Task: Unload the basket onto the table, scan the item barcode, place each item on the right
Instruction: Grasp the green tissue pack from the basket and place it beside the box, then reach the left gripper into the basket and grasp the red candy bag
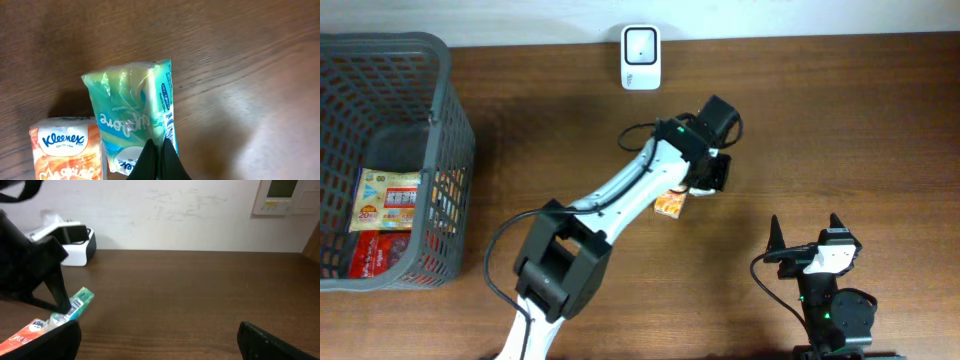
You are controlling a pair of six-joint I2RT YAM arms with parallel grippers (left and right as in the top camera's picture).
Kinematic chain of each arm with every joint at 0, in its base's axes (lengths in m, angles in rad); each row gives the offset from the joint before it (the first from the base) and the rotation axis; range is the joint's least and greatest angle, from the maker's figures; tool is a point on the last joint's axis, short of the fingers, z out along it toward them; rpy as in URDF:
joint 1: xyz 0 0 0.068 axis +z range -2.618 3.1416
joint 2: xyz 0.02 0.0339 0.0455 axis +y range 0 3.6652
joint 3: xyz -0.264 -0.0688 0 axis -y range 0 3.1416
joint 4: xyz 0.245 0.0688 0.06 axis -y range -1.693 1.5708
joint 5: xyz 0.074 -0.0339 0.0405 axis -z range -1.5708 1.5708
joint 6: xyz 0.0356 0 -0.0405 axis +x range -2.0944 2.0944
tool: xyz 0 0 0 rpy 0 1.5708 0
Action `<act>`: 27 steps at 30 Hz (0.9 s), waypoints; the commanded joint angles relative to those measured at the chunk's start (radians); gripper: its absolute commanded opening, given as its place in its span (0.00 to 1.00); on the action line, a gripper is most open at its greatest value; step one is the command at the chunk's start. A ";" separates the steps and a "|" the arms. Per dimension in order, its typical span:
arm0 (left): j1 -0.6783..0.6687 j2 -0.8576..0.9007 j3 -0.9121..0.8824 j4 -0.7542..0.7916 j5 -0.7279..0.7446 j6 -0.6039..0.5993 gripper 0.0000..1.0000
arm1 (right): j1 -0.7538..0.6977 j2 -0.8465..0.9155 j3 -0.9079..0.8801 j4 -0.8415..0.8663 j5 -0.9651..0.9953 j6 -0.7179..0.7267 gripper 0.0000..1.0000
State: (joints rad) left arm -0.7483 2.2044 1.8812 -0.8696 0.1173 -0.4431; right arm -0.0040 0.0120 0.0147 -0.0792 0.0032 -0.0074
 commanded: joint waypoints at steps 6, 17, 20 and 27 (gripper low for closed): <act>0.000 0.005 0.016 0.004 -0.114 -0.014 0.45 | -0.003 -0.005 -0.009 -0.002 0.005 0.000 0.99; 0.272 -0.198 0.524 -0.390 -0.129 0.188 0.75 | -0.003 -0.005 -0.009 -0.003 0.005 0.000 0.99; 0.430 -0.281 0.539 -0.469 -0.230 0.187 0.79 | -0.003 -0.005 -0.009 -0.003 0.005 0.000 0.99; 0.830 -0.305 0.539 -0.632 -0.239 0.134 0.99 | -0.003 -0.005 -0.009 -0.003 0.005 0.000 0.98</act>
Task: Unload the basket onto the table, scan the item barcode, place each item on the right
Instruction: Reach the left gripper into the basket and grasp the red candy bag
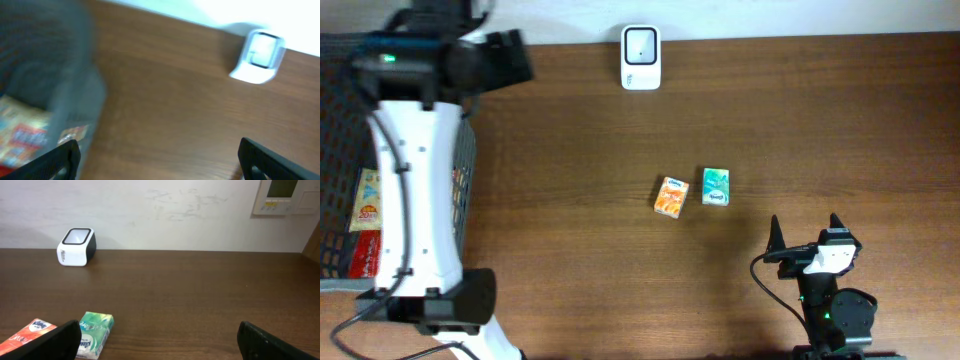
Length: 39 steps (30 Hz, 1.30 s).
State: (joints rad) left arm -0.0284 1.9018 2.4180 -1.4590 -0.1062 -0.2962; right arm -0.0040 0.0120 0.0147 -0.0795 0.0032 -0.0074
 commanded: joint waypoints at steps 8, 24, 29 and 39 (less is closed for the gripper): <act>0.384 0.001 -0.069 -0.090 -0.052 -0.013 0.99 | -0.003 -0.005 -0.009 -0.002 0.005 0.000 0.99; 0.527 0.002 -0.648 0.177 -0.244 -0.367 0.97 | -0.003 -0.005 -0.009 -0.002 0.005 0.000 0.99; 0.527 0.002 -0.807 0.203 -0.249 -0.475 0.99 | -0.003 -0.005 -0.009 -0.002 0.005 0.000 0.98; 0.544 0.002 -0.978 0.405 -0.250 -0.478 0.96 | -0.003 -0.005 -0.009 -0.002 0.005 0.000 0.98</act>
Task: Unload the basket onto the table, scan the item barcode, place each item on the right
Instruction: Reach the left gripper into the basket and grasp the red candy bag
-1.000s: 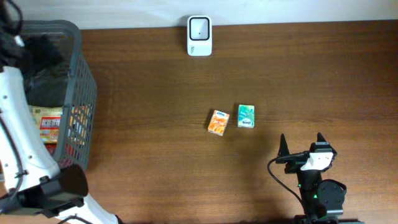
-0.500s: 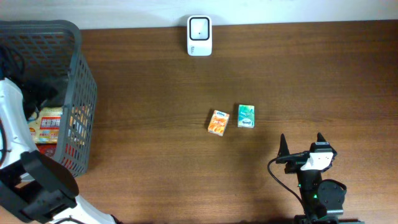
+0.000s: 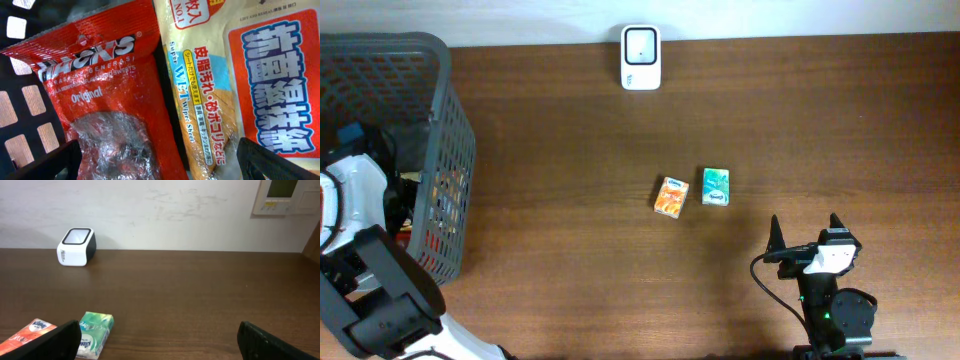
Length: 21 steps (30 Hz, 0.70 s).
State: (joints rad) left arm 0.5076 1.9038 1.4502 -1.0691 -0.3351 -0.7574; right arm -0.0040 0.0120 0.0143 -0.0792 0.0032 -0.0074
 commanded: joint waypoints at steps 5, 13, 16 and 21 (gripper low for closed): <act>0.008 0.000 -0.044 0.063 -0.021 -0.016 0.89 | -0.003 -0.005 -0.009 -0.003 0.005 0.000 0.99; 0.009 0.000 -0.195 0.127 -0.028 -0.016 0.57 | -0.003 -0.005 -0.009 -0.003 0.005 0.000 0.99; 0.009 0.000 -0.195 0.125 -0.028 -0.016 0.45 | -0.003 -0.005 -0.009 -0.002 0.005 0.000 0.99; 0.009 -0.001 -0.146 0.087 -0.027 -0.015 0.25 | -0.003 -0.005 -0.009 -0.002 0.005 0.000 0.98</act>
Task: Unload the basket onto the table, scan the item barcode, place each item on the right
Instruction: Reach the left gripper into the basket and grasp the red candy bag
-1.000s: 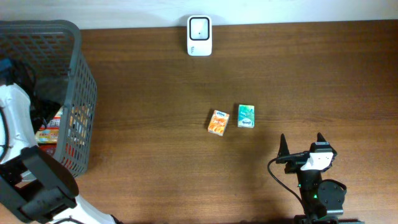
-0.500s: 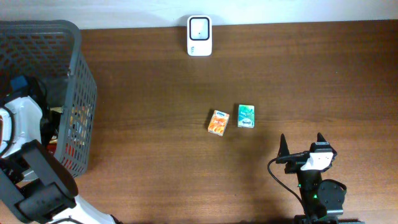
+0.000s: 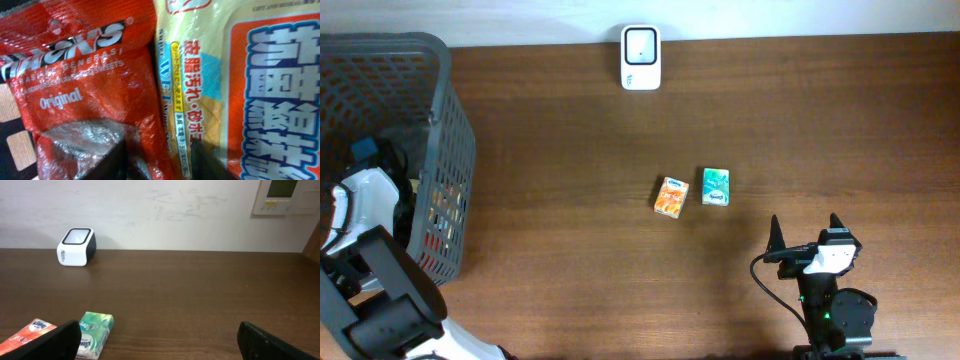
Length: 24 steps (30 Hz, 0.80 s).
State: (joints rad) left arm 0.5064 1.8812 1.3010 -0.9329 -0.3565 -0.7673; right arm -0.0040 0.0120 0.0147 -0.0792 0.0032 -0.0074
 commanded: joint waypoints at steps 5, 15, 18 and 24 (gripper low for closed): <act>0.010 0.020 0.129 -0.195 -0.007 -0.002 0.00 | -0.003 -0.005 -0.009 -0.002 0.005 0.000 0.98; 0.010 0.020 0.006 -0.109 -0.040 -0.003 0.63 | -0.003 -0.005 -0.009 -0.003 0.005 0.000 0.99; 0.010 0.020 -0.067 -0.054 -0.040 -0.003 0.63 | -0.003 -0.005 -0.009 -0.003 0.005 0.000 0.99; 0.010 0.020 -0.068 -0.056 0.000 -0.002 0.10 | -0.003 -0.005 -0.009 -0.003 0.005 0.000 0.99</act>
State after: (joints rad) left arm 0.5076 1.8790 1.2602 -0.9874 -0.4343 -0.7578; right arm -0.0040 0.0120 0.0147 -0.0795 0.0032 -0.0074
